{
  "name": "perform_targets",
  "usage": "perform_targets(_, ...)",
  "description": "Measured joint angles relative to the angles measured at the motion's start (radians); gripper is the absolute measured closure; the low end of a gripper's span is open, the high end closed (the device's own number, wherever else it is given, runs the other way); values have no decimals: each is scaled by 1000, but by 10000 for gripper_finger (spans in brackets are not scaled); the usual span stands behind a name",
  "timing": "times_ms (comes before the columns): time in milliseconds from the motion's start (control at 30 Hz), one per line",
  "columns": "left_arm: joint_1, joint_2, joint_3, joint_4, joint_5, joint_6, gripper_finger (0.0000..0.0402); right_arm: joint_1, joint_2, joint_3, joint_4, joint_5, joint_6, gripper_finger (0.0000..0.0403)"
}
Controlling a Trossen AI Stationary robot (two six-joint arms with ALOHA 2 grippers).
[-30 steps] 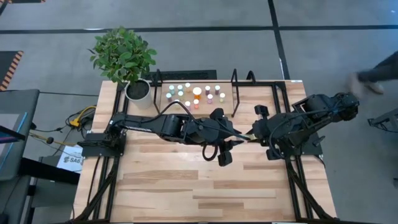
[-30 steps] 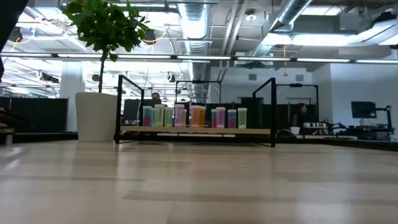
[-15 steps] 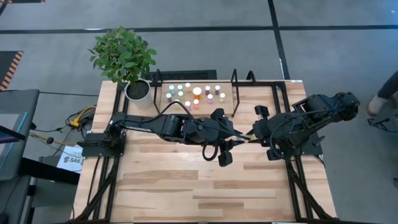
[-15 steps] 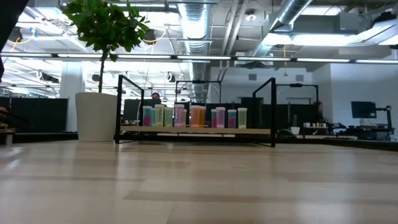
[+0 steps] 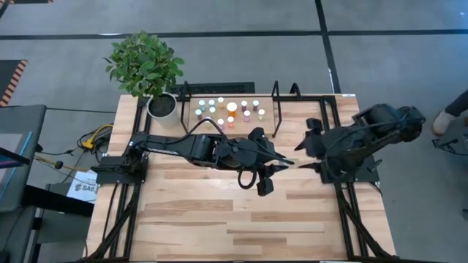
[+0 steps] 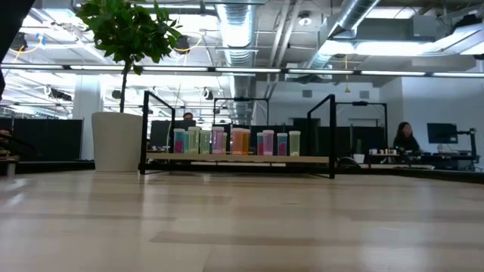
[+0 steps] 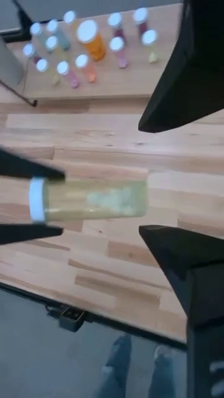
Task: Pick and place medicine bottles onto shelf by color
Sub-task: Put the yellow pill bottle on the shelf
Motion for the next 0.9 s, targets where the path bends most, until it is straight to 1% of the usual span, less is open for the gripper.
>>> perform_targets(167,24,0,0,-28,25,-39,308,0,-3,132,-154,-1,104,118)
perform_targets(267,56,0,0,-92,22,-73,308,0,-12,174,-151,-1,177,118)
perform_targets(333,84,0,0,-152,31,-127,308,7,-23,191,-155,-2,212,118)
perform_targets(433,130,0,0,-250,65,-201,308,15,-46,197,-158,-2,252,117)
perform_targets(600,214,0,0,-406,89,-283,308,25,-73,196,-158,-3,291,117)
perform_targets(667,248,3,0,-469,118,-305,308,25,-82,196,-158,-3,307,117)
perform_targets(800,296,26,-7,-570,142,-325,307,25,-87,196,-158,-3,344,117)
perform_targets(900,328,60,-4,-588,184,-323,307,25,-87,196,-157,-3,349,117)
